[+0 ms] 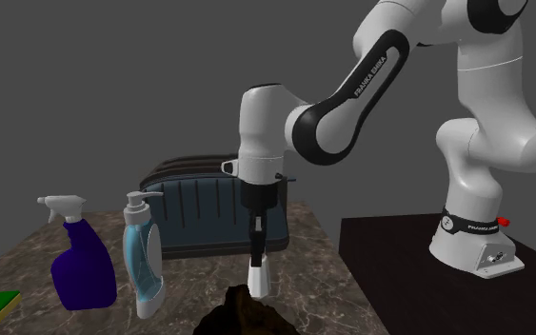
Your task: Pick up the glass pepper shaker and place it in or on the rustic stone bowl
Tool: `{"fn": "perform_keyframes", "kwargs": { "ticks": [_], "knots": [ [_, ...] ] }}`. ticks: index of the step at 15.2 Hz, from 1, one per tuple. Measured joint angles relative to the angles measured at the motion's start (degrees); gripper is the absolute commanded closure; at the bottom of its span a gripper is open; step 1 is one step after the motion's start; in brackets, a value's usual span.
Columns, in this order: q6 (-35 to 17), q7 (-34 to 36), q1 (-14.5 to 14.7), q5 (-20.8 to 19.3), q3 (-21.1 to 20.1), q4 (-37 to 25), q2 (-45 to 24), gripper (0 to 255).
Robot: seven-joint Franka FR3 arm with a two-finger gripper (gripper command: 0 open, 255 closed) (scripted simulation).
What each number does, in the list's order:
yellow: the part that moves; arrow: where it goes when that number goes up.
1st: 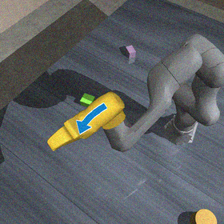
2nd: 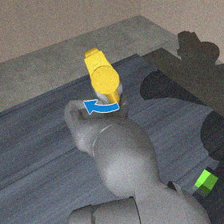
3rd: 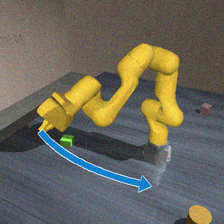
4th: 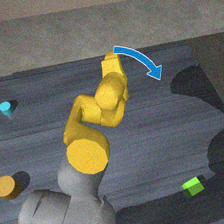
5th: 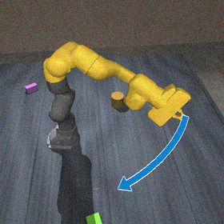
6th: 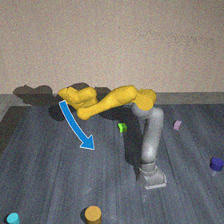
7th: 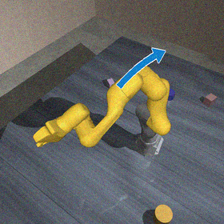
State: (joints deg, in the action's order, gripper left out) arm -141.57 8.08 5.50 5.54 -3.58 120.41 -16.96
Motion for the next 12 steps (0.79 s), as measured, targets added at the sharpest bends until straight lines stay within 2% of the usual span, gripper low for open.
{"fn": "perform_keyframes", "kwargs": {
  "ticks": [12],
  "knots": [
    [7.7,0.7,-0.1,-0.3,0.1,-2.1,5.6,255]
  ]
}}
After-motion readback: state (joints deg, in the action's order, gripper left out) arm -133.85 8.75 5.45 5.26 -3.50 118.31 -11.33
